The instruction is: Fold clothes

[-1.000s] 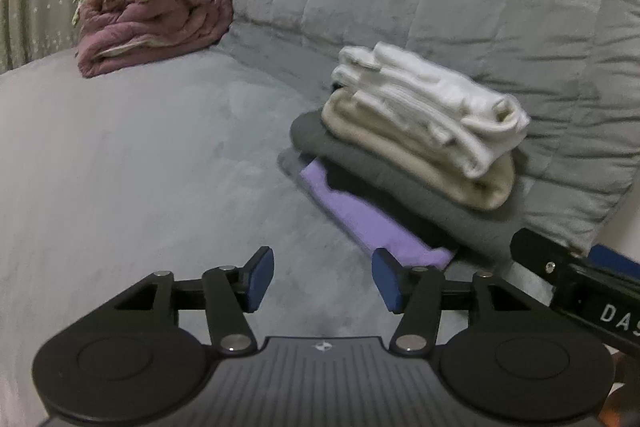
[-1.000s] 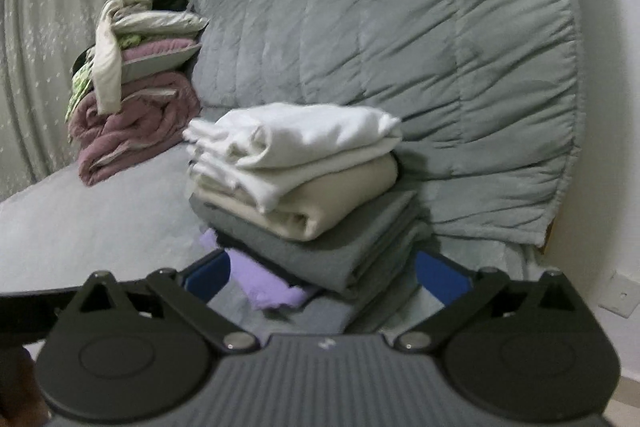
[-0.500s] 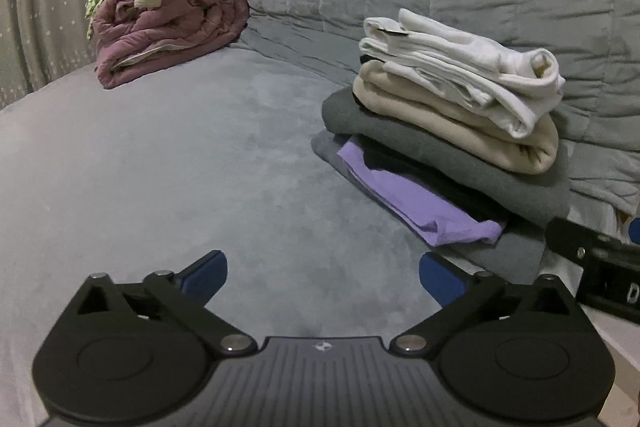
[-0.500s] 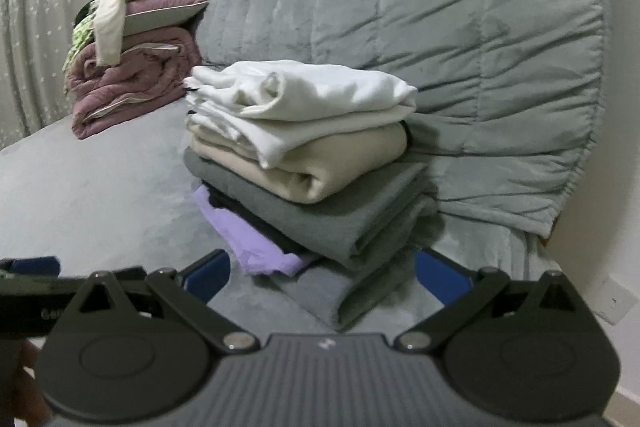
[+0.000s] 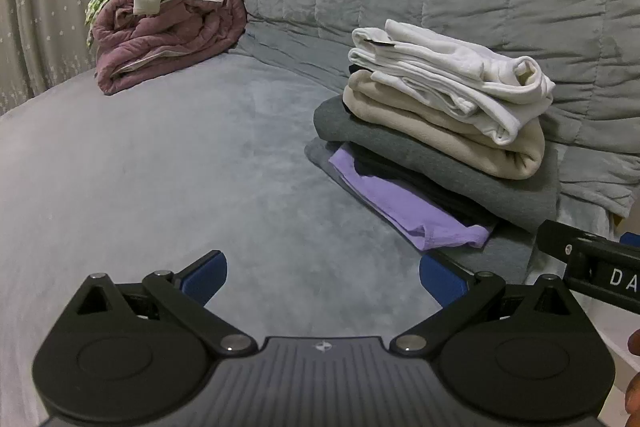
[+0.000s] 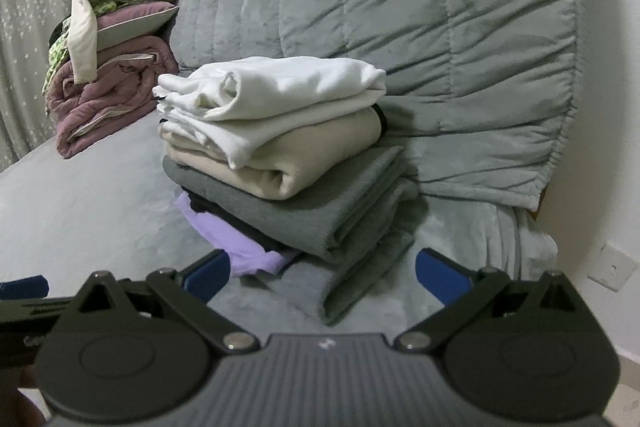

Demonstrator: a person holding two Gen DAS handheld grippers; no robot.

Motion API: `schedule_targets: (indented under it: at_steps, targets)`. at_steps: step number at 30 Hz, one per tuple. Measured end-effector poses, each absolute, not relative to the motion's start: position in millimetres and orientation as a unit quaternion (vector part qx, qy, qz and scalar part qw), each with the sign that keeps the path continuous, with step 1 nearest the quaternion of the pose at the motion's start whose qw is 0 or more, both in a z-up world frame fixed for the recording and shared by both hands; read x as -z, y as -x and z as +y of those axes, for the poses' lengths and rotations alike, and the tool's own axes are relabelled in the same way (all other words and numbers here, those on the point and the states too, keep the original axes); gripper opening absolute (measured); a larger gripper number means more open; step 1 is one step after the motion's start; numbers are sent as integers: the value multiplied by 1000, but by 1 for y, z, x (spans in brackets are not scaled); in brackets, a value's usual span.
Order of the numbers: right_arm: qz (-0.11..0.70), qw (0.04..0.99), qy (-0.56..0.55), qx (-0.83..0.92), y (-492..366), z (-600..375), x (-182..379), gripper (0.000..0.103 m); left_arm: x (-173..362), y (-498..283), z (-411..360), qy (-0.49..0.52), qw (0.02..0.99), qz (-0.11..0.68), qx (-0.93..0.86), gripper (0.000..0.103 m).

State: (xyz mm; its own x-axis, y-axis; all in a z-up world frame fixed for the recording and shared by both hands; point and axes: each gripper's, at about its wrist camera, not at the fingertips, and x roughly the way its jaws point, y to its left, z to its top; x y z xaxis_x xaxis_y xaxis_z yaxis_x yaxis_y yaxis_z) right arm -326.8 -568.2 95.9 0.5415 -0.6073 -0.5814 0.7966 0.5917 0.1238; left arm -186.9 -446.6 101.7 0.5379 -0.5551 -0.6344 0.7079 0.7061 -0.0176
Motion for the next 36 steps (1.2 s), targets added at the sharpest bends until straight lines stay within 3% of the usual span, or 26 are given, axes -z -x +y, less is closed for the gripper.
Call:
schedule_targets:
  at_steps: [15,36]
  targets:
    - [251,847,-228,410,330,-573,-93,103,-98,185,-448,-128,865,330,356,103]
    - [268,847,-193,418,325,-568,-91,103,-98,188,-448,-143,862,328,360,103]
